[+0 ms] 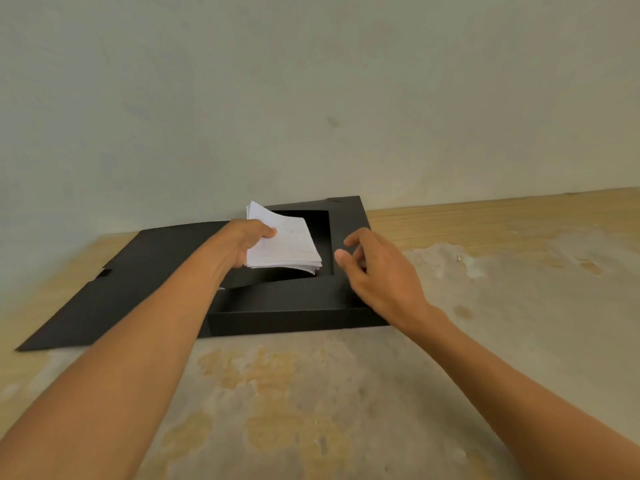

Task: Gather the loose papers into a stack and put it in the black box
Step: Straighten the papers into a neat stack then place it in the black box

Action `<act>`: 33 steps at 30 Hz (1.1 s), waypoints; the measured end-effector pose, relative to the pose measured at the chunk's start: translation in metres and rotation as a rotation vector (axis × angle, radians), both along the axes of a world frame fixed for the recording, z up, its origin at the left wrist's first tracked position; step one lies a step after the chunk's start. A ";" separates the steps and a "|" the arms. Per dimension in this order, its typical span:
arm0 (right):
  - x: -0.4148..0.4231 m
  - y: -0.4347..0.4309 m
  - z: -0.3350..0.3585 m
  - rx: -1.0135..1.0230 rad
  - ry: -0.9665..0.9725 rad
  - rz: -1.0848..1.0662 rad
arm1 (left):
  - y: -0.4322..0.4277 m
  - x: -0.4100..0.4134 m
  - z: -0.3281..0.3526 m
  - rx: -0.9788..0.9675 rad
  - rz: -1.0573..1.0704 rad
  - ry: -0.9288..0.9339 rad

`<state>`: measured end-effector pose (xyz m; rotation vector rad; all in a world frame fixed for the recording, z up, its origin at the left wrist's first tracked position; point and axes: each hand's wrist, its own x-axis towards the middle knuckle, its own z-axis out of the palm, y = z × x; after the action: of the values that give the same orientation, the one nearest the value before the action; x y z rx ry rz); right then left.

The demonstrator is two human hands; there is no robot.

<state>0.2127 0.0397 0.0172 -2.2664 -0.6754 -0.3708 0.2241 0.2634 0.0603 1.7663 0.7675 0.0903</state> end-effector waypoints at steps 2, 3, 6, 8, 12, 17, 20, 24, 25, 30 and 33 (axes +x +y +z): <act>0.004 0.000 -0.007 -0.044 -0.038 0.003 | -0.007 0.012 -0.011 0.014 -0.036 0.020; 0.005 0.001 -0.008 -0.059 -0.048 0.003 | -0.011 0.017 -0.016 0.026 -0.053 0.020; 0.008 0.003 -0.010 -0.081 -0.057 0.001 | -0.026 0.028 -0.025 0.064 -0.079 0.017; 0.008 0.003 -0.011 -0.085 -0.062 -0.007 | -0.035 0.033 -0.027 0.099 -0.075 0.023; 0.007 0.003 -0.012 -0.092 -0.068 -0.004 | -0.047 0.040 -0.030 0.182 -0.064 0.007; 0.007 0.001 -0.013 -0.107 -0.050 0.007 | -0.048 0.040 -0.032 0.257 0.032 -0.049; 0.008 0.000 -0.014 -0.097 -0.047 0.007 | -0.044 0.034 -0.027 0.160 0.070 -0.070; 0.010 0.001 -0.015 -0.114 -0.044 0.001 | -0.047 0.029 -0.024 0.045 0.038 -0.052; 0.010 0.002 -0.015 -0.115 -0.047 -0.001 | -0.050 0.028 -0.023 0.024 0.025 -0.053; 0.010 0.002 -0.017 -0.129 -0.046 -0.001 | -0.059 0.029 -0.023 0.001 0.004 -0.069; 0.011 0.002 -0.017 -0.144 -0.046 0.001 | -0.062 0.030 -0.022 -0.037 -0.016 -0.073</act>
<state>0.2239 0.0412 0.0004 -2.3992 -0.7481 -0.3853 0.2537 0.2015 0.0381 1.7241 0.6980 0.1286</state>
